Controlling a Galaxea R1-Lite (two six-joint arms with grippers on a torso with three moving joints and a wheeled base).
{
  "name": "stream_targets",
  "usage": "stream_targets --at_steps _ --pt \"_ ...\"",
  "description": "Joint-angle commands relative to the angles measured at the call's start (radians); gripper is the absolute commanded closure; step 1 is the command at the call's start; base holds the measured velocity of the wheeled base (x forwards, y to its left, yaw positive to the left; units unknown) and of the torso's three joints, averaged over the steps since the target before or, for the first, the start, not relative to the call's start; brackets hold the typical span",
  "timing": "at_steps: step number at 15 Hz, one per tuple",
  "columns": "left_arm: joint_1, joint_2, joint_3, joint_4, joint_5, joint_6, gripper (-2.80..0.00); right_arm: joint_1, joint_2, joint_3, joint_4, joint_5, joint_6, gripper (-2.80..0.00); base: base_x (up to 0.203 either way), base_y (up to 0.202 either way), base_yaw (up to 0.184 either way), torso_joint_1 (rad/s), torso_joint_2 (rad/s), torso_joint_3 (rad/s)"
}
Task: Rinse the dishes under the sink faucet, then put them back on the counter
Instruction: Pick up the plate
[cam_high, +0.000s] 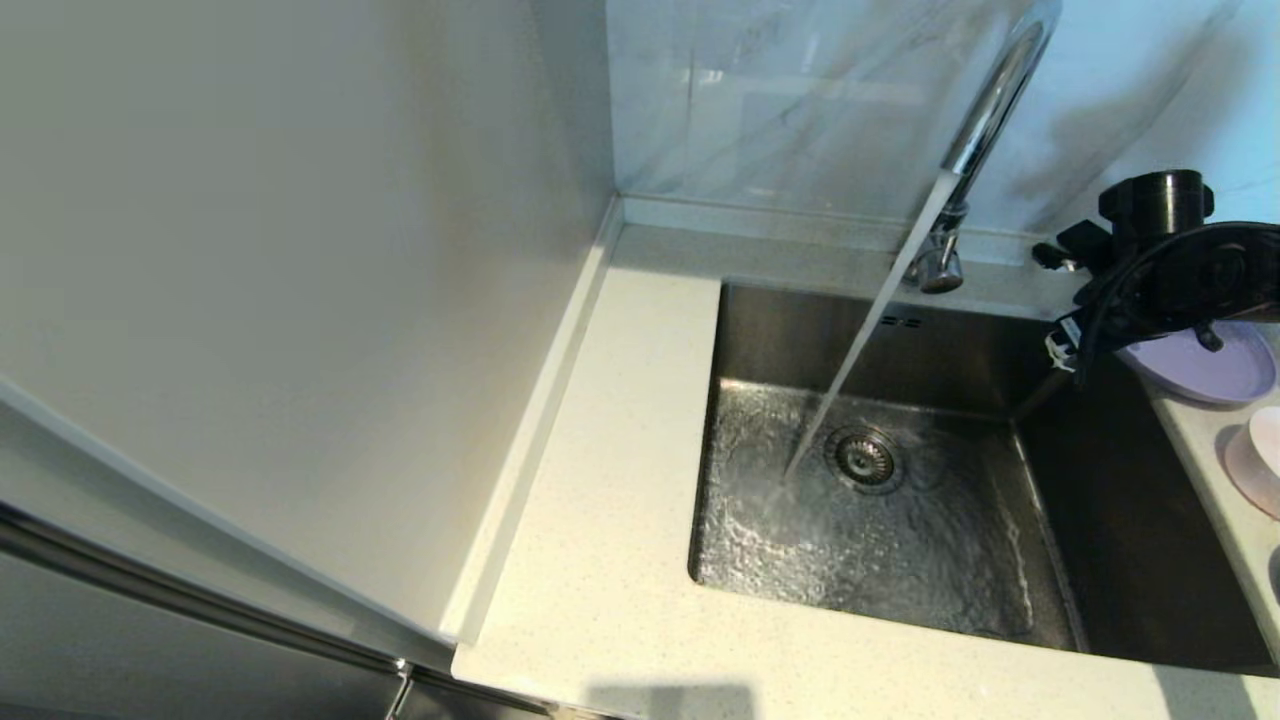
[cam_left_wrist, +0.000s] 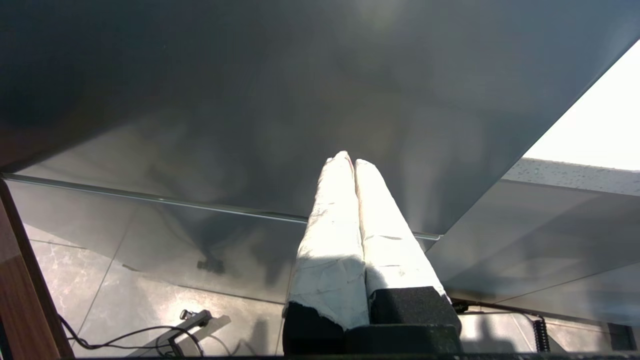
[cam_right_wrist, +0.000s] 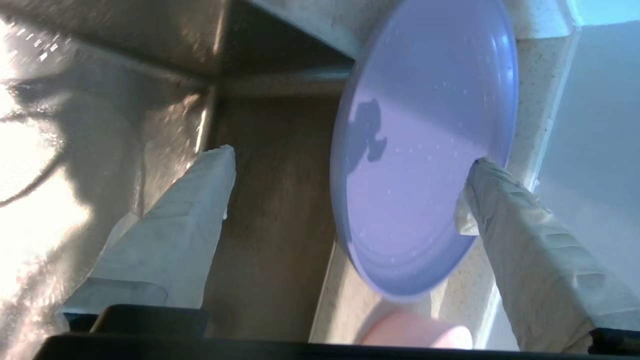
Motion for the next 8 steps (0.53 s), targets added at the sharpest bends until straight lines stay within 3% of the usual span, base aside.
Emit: stream_targets --at_steps 1,8 --pt "0.0 0.0 0.0 0.0 -0.001 0.0 0.0 -0.005 0.041 0.009 -0.054 -0.019 -0.015 -2.8 0.0 0.0 0.0 0.0 0.0 0.0" --pt "0.0 0.0 0.0 0.0 0.001 0.0 0.0 -0.04 0.059 -0.003 -0.087 -0.057 -0.035 -2.8 0.0 0.0 0.0 0.0 0.0 0.0"
